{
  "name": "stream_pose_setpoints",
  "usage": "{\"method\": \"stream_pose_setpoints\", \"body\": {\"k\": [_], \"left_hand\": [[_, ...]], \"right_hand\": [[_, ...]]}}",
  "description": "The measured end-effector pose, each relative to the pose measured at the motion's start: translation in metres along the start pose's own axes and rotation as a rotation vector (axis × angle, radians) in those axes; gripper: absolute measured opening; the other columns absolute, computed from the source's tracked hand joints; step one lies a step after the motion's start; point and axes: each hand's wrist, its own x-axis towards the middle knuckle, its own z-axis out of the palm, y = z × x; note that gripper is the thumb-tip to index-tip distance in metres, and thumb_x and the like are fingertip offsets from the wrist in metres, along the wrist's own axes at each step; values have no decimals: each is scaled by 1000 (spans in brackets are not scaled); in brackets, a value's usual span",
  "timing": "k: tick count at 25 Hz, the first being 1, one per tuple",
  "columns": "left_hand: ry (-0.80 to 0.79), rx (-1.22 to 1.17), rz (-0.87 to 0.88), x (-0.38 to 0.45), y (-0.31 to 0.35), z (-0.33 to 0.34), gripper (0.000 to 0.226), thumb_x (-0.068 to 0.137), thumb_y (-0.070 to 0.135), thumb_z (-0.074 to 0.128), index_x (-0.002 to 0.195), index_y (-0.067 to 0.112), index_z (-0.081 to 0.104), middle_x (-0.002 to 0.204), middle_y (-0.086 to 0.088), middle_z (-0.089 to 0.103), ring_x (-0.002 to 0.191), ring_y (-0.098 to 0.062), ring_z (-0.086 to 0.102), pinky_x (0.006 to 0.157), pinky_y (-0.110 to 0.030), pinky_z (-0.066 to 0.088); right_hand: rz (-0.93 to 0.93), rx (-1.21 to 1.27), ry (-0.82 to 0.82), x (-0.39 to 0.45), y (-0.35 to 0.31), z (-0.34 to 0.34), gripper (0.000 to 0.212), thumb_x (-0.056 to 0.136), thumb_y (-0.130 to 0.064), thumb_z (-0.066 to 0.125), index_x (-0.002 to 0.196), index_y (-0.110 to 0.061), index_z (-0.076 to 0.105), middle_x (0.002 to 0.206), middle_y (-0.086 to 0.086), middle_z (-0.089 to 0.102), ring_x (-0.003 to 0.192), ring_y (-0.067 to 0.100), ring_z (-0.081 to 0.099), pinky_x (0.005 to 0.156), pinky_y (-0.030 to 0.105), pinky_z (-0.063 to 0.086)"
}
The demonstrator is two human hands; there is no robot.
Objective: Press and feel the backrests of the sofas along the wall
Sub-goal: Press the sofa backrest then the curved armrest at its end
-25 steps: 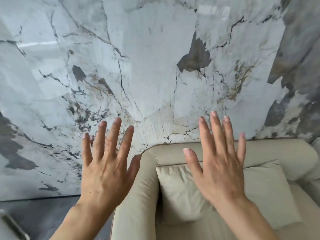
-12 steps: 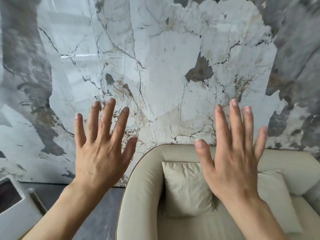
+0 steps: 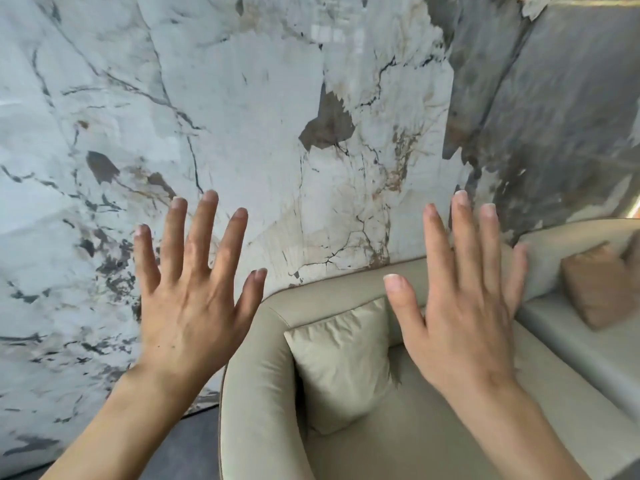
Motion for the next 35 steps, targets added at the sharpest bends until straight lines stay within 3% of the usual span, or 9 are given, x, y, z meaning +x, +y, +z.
{"method": "stream_pose_setpoints", "body": {"k": [6,13,20,27,35], "left_hand": [[-27,-217,172,30,-37,75,63,96,47,38,151,15,35,160,-15,27,148,-39,19,120,-56,8],[-100,-357,297,25,-10,105,62,96,46,38,148,14,40,158,-17,32,147,-40,25,118,-61,17],[-86,-425,384,37,-18,140,61,96,46,39,148,14,39,157,-17,34,147,-40,26,118,-61,18],[-89,-631,539,59,-85,225,60,100,48,29,148,12,40,157,-18,31,145,-42,28,117,-63,18],[-147,-795,655,80,-166,240,65,97,48,33,151,12,35,160,-17,27,148,-39,21,120,-58,10]], "right_hand": [[178,-214,-47,1,-55,29,71,95,-57,29,154,-22,16,164,5,11,151,25,4,117,55,-4],[388,-336,-114,-28,-51,43,71,96,-60,22,154,-20,21,163,5,18,151,23,6,116,58,3],[468,-421,-121,-34,-60,60,71,96,-60,24,153,-18,24,162,7,19,150,26,10,117,54,-2],[592,-653,-101,-10,-162,109,70,97,-59,26,154,-19,21,163,7,17,151,26,8,118,58,3],[735,-763,-68,0,-284,124,70,96,-58,27,152,-17,26,161,9,22,150,27,12,115,61,10]]}}
